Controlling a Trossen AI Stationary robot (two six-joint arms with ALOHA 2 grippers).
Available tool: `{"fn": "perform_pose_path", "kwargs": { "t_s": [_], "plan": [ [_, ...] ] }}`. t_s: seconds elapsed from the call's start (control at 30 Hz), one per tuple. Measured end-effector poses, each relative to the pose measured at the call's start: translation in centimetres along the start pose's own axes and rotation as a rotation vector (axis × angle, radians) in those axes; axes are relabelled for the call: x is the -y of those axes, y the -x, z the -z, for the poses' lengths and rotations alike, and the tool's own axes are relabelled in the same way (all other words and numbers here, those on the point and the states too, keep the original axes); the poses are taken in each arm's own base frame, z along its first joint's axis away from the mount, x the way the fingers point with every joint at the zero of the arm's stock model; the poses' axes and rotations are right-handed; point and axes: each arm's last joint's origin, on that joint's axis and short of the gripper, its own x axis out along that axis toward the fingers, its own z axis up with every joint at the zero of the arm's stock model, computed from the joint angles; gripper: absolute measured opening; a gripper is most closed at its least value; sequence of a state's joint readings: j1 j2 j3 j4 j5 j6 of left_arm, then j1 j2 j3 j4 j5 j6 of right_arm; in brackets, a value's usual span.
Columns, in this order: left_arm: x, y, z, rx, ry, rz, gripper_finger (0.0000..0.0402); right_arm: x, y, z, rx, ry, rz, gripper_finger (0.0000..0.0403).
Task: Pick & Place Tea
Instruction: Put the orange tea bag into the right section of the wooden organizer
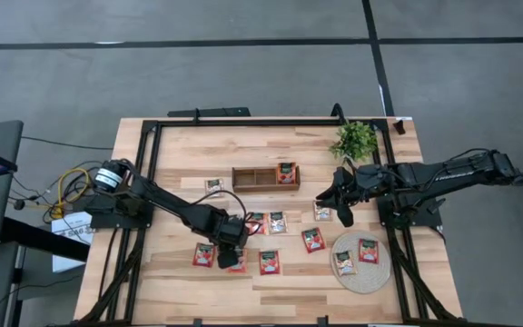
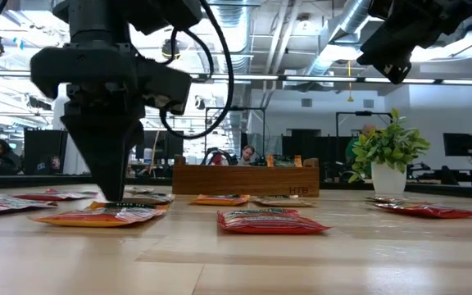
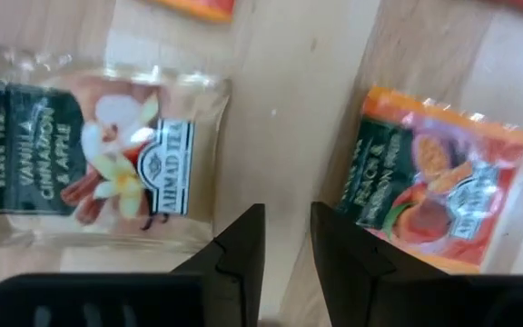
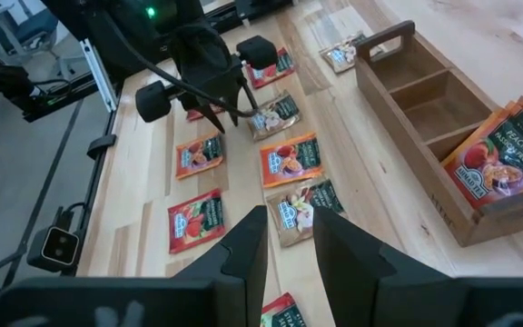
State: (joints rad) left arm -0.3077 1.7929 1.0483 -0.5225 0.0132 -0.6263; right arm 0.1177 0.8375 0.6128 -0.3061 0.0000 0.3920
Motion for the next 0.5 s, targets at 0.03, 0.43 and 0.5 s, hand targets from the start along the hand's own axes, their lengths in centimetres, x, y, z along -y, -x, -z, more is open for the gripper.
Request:
{"fn": "perform_pose_path", "kwargs": {
  "t_s": [0.03,0.43,0.5],
  "plan": [
    [0.04,0.05,-0.05,0.003,0.010,0.003,0.0083,0.00,-0.01,0.00,0.000,0.000,0.000,0.0083],
    [0.23,0.35,0.01,-0.020,0.065,0.051,0.0083,0.00,-0.01,0.01,-0.001,0.000,0.000,0.0083],
    [0.36,0.35,-0.06,-0.024,0.064,0.077,0.0083,0.00,-0.01,0.01,-0.001,0.000,0.000,0.0083]
  ]
}}
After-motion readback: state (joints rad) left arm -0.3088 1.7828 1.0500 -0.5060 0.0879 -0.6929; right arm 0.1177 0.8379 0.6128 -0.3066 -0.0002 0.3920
